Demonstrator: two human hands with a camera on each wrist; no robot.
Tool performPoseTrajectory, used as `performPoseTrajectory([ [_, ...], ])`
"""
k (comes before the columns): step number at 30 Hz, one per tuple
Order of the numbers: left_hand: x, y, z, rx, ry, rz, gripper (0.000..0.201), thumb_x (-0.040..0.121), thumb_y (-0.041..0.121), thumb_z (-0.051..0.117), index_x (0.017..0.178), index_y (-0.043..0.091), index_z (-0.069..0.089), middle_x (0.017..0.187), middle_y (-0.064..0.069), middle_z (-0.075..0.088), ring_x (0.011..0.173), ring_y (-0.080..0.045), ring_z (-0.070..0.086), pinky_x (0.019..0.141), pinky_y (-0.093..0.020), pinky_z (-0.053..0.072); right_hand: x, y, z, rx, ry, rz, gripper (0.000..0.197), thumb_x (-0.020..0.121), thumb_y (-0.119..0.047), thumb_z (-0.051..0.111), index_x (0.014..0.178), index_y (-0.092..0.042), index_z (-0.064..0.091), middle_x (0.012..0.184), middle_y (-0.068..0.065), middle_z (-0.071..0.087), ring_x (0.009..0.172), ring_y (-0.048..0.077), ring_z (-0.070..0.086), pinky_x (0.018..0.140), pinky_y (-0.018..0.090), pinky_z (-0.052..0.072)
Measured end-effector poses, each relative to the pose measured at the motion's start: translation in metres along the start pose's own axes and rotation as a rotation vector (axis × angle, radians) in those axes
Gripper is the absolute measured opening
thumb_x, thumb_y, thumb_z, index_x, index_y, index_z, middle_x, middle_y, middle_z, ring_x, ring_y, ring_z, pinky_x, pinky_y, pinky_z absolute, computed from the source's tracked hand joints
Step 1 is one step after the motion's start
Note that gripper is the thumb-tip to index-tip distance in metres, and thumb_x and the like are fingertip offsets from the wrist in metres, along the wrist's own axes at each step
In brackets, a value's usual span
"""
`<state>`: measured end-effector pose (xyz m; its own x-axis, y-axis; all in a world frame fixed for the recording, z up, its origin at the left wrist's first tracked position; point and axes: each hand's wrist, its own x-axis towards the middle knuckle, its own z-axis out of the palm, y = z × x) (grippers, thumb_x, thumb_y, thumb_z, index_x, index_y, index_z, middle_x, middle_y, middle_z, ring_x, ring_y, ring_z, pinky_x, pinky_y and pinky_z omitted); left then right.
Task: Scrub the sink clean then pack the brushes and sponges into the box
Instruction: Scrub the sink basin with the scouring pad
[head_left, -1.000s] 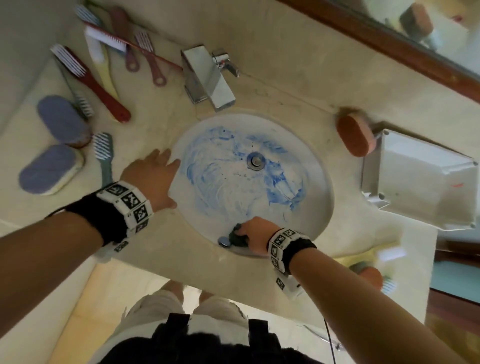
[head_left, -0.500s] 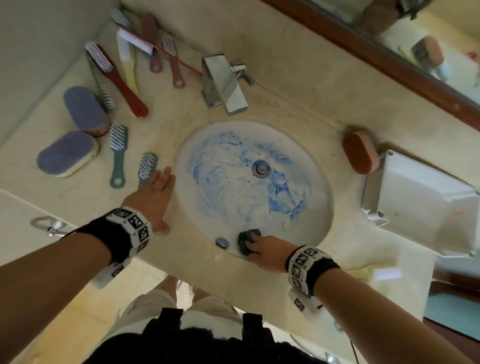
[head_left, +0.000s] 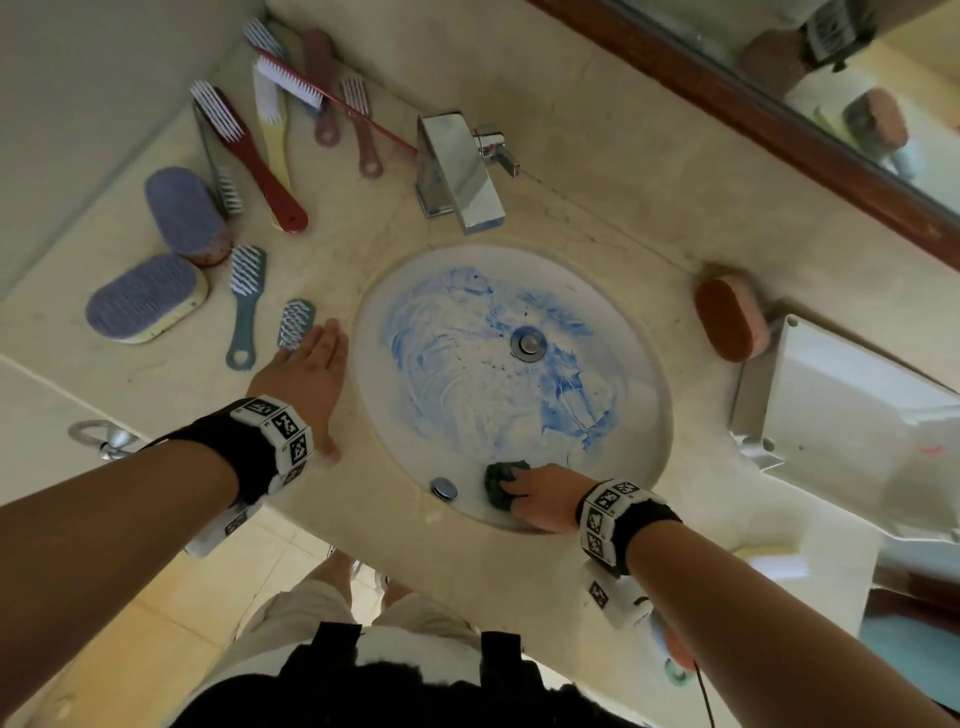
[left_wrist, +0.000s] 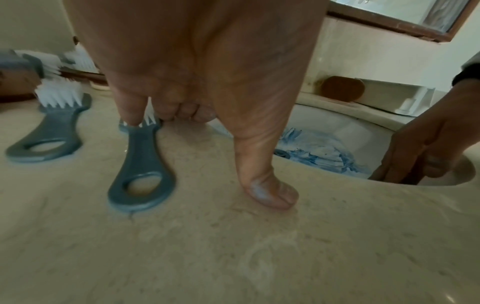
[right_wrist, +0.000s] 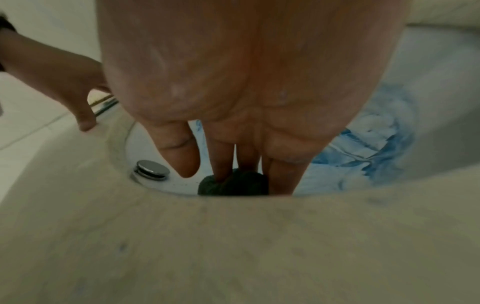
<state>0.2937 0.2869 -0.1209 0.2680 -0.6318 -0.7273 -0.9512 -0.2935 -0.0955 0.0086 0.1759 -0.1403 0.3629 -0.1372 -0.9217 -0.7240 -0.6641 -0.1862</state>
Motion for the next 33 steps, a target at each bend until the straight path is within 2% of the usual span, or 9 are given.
performPoseTrajectory([
  [2, 0.001, 0.001, 0.001, 0.02, 0.006, -0.009, 0.149, 0.057, 0.059, 0.084, 0.15, 0.002, -0.017, 0.158, -0.016, -0.024, 0.149, -0.03, -0.011, 0.119, -0.042, 0.008, -0.002, -0.02, -0.01, 0.081, 0.014, -0.046, 0.054, 0.103, -0.038, 0.034, 0.152, -0.017, 0.029, 0.158, 0.013, 0.026, 0.142, 0.033, 0.03, 0.117, 0.033, 0.02],
  [5, 0.002, 0.004, 0.001, 0.055, 0.007, -0.026, 0.15, 0.056, 0.061, 0.084, 0.15, 0.001, -0.016, 0.158, -0.017, -0.022, 0.148, -0.031, -0.01, 0.119, -0.044, 0.005, -0.004, -0.04, -0.02, 0.101, 0.019, -0.09, 0.056, 0.103, -0.04, 0.032, 0.151, -0.01, 0.028, 0.155, 0.019, 0.028, 0.138, 0.036, 0.033, 0.116, 0.034, 0.023],
  [8, 0.003, 0.004, 0.0, 0.073, 0.004, -0.038, 0.15, 0.055, 0.062, 0.083, 0.15, 0.002, -0.016, 0.158, -0.017, -0.022, 0.149, -0.03, -0.01, 0.119, -0.046, 0.007, 0.002, -0.023, -0.011, 0.02, -0.028, -0.049, 0.052, 0.103, -0.034, 0.032, 0.152, -0.021, 0.029, 0.158, 0.014, 0.024, 0.138, 0.034, 0.034, 0.115, 0.034, 0.025],
  [11, 0.003, 0.004, 0.001, 0.103, 0.0, -0.054, 0.15, 0.055, 0.065, 0.082, 0.15, 0.002, -0.016, 0.158, -0.016, -0.022, 0.149, -0.03, -0.01, 0.118, -0.047, 0.009, -0.004, 0.009, -0.006, -0.014, -0.066, 0.013, 0.048, 0.1, -0.029, 0.034, 0.147, -0.019, 0.039, 0.152, 0.014, 0.037, 0.131, 0.033, 0.042, 0.111, 0.036, 0.032],
  [13, 0.004, 0.006, 0.001, 0.137, 0.015, -0.06, 0.151, 0.054, 0.067, 0.081, 0.15, 0.001, -0.015, 0.159, -0.017, -0.019, 0.149, -0.031, -0.008, 0.119, -0.048, 0.007, -0.008, 0.022, -0.006, -0.025, -0.084, 0.027, 0.046, 0.101, -0.027, 0.034, 0.146, -0.021, 0.042, 0.152, 0.011, 0.037, 0.134, 0.031, 0.039, 0.113, 0.035, 0.029],
  [18, 0.008, 0.01, 0.0, 0.149, 0.018, -0.057, 0.154, 0.052, 0.063, 0.085, 0.149, -0.004, -0.014, 0.157, -0.024, -0.016, 0.148, -0.036, -0.008, 0.119, -0.044, 0.0, 0.006, 0.001, -0.016, 0.008, -0.036, -0.031, 0.048, 0.099, -0.025, 0.04, 0.147, -0.033, 0.04, 0.155, 0.006, 0.034, 0.139, 0.03, 0.035, 0.116, 0.034, 0.023],
  [23, 0.011, 0.005, 0.002, 0.104, -0.006, -0.018, 0.157, 0.052, 0.064, 0.084, 0.146, -0.007, -0.018, 0.154, -0.028, -0.022, 0.147, -0.039, -0.011, 0.121, -0.043, 0.0, 0.025, -0.038, -0.021, 0.016, -0.018, -0.137, 0.052, 0.102, -0.027, 0.041, 0.152, -0.023, 0.03, 0.16, 0.011, 0.022, 0.144, 0.032, 0.024, 0.118, 0.034, 0.015],
  [28, 0.01, 0.006, -0.003, 0.053, -0.065, -0.011, 0.154, 0.056, 0.06, 0.084, 0.145, -0.008, -0.021, 0.153, -0.028, -0.027, 0.145, -0.04, -0.016, 0.121, -0.043, 0.006, 0.01, -0.009, -0.012, -0.002, -0.066, -0.055, 0.058, 0.097, -0.019, 0.043, 0.153, -0.027, 0.027, 0.16, 0.011, 0.021, 0.144, 0.032, 0.026, 0.118, 0.035, 0.019],
  [33, 0.01, 0.005, -0.004, 0.016, -0.074, -0.004, 0.152, 0.058, 0.054, 0.086, 0.145, -0.008, -0.023, 0.151, -0.028, -0.03, 0.144, -0.04, -0.02, 0.12, -0.041, 0.005, 0.001, -0.006, -0.012, 0.077, -0.061, -0.022, 0.059, 0.098, -0.014, 0.042, 0.153, -0.026, 0.025, 0.161, 0.009, 0.016, 0.147, 0.029, 0.019, 0.119, 0.033, 0.012],
])
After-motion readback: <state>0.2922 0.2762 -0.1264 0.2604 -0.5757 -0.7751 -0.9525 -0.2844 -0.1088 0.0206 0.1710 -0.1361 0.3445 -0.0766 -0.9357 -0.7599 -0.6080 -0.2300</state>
